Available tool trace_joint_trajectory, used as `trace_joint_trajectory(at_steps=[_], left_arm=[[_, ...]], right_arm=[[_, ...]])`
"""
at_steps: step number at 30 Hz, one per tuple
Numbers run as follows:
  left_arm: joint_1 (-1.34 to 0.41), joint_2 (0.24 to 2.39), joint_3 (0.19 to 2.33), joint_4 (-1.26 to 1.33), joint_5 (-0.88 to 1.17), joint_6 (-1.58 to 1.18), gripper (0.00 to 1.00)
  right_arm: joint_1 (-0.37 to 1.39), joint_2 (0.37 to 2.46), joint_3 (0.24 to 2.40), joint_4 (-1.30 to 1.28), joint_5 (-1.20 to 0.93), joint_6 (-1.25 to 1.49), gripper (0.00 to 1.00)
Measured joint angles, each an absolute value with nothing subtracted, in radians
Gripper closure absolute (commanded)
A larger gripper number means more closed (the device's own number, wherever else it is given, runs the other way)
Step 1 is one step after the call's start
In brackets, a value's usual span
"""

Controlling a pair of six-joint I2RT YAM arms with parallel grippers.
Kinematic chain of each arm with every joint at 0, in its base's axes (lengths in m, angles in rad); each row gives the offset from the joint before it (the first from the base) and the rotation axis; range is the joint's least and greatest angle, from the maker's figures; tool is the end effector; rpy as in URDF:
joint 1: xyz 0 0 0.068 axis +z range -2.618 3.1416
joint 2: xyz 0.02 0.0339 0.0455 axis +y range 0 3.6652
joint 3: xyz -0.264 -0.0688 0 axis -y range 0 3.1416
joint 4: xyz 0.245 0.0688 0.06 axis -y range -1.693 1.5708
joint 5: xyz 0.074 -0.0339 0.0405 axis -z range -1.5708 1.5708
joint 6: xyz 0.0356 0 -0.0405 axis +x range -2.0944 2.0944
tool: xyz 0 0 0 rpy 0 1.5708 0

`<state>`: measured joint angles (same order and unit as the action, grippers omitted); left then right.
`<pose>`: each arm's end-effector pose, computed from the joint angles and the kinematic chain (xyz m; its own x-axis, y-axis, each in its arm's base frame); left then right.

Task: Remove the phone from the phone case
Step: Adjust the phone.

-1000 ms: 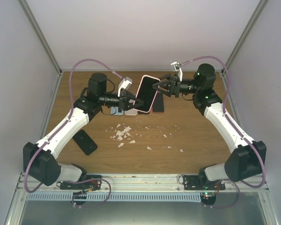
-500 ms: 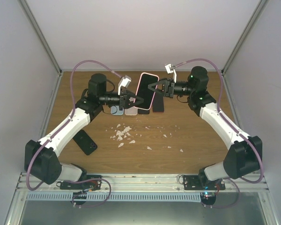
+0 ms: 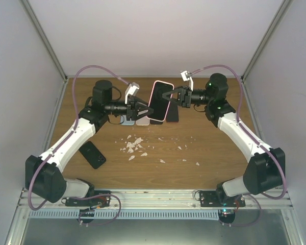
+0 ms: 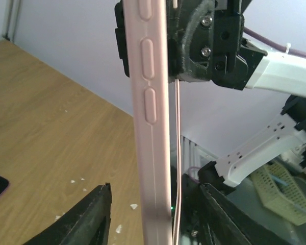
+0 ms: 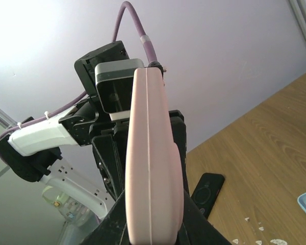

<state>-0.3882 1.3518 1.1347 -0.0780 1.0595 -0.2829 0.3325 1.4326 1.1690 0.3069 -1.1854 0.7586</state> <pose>0.2680 -0.1432 0.3504 -0.5258 0.0675 -0.8479 0.8443 0.1623 -0.5106 0.2946 0.1366 0.3729 -0.6567 0.0468 -0.7527 -0.7523 0.0289 0.6581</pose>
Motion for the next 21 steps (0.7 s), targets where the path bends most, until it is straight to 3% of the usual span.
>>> trace_joint_trajectory(at_steps=[7, 21], left_arm=[[-0.370, 1.305, 1.134, -0.184, 1.065, -0.163, 0.47], [-0.371, 1.279, 1.106, -0.237, 1.040, -0.112, 0.52]], right_arm=[[0.306, 1.420, 1.148, 0.368, -1.213, 0.805, 0.99], [0.294, 1.390, 1.131, 0.440, -1.235, 0.858, 1.00]])
